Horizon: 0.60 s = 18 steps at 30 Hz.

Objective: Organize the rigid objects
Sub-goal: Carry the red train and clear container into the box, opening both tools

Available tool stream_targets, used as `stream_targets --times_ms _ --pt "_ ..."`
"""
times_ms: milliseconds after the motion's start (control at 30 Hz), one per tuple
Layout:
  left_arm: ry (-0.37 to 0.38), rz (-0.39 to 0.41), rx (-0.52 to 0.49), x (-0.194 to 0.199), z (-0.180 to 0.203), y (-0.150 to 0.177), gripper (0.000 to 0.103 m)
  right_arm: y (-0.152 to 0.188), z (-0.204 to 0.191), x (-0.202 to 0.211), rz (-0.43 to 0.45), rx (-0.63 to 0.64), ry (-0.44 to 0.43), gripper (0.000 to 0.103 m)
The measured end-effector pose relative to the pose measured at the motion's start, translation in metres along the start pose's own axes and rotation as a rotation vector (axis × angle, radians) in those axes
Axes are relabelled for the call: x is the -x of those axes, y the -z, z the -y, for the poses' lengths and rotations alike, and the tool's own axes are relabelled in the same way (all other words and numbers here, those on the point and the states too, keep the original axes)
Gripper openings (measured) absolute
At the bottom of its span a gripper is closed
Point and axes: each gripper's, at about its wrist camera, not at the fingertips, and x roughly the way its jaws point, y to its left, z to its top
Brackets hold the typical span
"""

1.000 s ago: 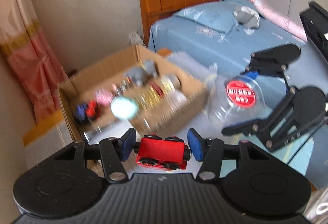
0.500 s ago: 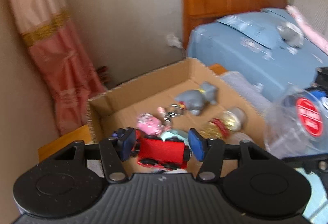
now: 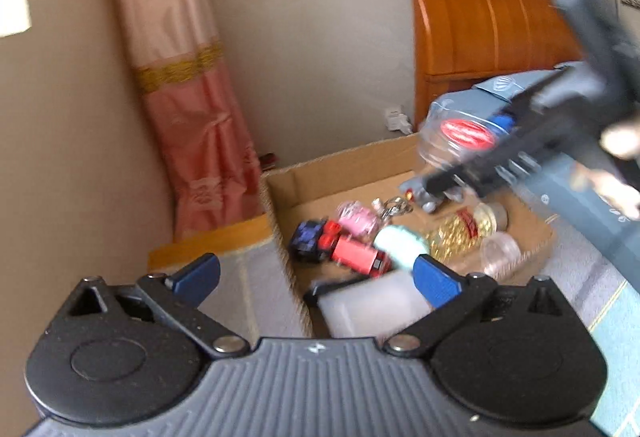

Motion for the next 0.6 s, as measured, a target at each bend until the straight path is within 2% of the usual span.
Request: stream_targets --times_ms 133,233,367,433,600 --pt "-0.052 -0.007 0.049 0.013 -0.002 0.025 0.102 -0.011 -0.001 -0.024 -0.026 -0.043 0.032 0.082" --pt "-0.050 -0.021 0.108 0.021 -0.007 0.039 0.102 -0.011 -0.002 -0.018 -0.019 -0.075 0.065 0.097" --pt "-0.071 0.010 0.134 0.034 -0.005 0.046 0.102 -0.005 -0.008 0.013 0.027 -0.084 0.062 0.103" --pt "-0.098 0.029 0.134 0.041 -0.001 0.046 0.102 -0.002 -0.012 0.030 0.045 -0.081 0.077 0.103" --pt "-0.140 0.014 0.142 0.054 0.010 0.041 0.102 0.025 -0.025 0.076 0.055 -0.118 0.097 0.103"
